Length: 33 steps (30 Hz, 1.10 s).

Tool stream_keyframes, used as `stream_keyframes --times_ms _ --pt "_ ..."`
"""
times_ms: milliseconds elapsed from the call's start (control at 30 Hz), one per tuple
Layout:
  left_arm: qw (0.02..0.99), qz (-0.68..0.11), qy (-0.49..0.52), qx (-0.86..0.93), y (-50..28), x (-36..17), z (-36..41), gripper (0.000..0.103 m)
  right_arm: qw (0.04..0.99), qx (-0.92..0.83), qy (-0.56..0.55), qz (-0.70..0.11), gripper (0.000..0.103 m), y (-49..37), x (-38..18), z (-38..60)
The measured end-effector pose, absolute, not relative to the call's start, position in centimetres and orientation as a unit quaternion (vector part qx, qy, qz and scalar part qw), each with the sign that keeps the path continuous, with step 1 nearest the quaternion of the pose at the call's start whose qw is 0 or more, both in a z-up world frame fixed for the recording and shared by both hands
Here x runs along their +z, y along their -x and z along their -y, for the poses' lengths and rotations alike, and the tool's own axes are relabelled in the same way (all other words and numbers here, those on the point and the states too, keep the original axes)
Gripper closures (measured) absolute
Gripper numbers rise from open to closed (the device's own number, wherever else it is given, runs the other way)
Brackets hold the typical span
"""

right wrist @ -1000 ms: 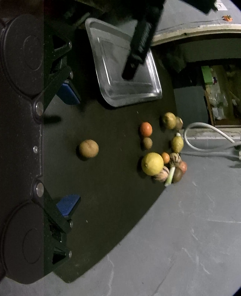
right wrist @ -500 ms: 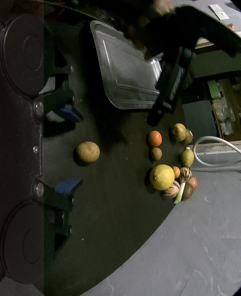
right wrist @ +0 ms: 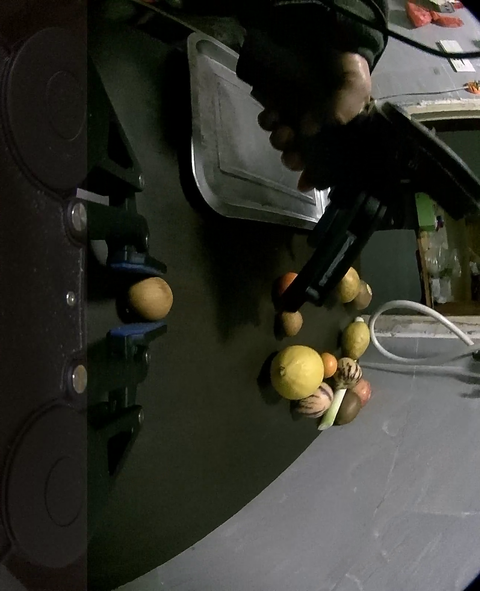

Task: Organize fruits
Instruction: 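Grasp the small brown kiwi with the right gripper while the left gripper approaches the orange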

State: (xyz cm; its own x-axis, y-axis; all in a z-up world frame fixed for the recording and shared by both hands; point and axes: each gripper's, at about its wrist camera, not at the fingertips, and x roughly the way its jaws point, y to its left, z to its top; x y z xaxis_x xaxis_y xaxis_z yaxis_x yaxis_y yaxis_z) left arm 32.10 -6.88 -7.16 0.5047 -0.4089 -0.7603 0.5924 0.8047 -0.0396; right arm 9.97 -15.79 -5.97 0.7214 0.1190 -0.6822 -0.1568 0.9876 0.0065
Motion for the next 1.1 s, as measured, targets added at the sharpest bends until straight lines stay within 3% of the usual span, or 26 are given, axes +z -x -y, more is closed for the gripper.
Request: stream_keyframes --times_ms 400,700,900,1067,1100 --pt "0.85 -0.417 -0.106 -0.303 -33.4 -8.3 7.8 0.015 0.925 0.108 0.03 -0.363 0.075 -13.0 -6.0 15.9" --pt "0.849 -0.424 -0.092 -0.303 -34.1 -8.6 7.7 0.028 0.923 0.125 0.035 -0.362 0.075 -14.4 -6.1 16.5" --pt "0.85 -0.421 -0.092 -0.304 -34.0 -8.6 7.4 0.043 0.923 0.129 0.035 -0.362 0.075 -14.8 -6.1 16.7" --pt "0.848 -0.418 -0.095 -0.312 -33.7 -8.5 7.3 0.066 0.922 0.129 0.034 -0.362 0.075 -14.7 -6.1 16.6" --pt "0.848 -0.418 -0.096 -0.312 -33.6 -8.5 7.3 0.067 0.922 0.129 0.034 -0.363 0.075 -14.7 -6.1 16.5"
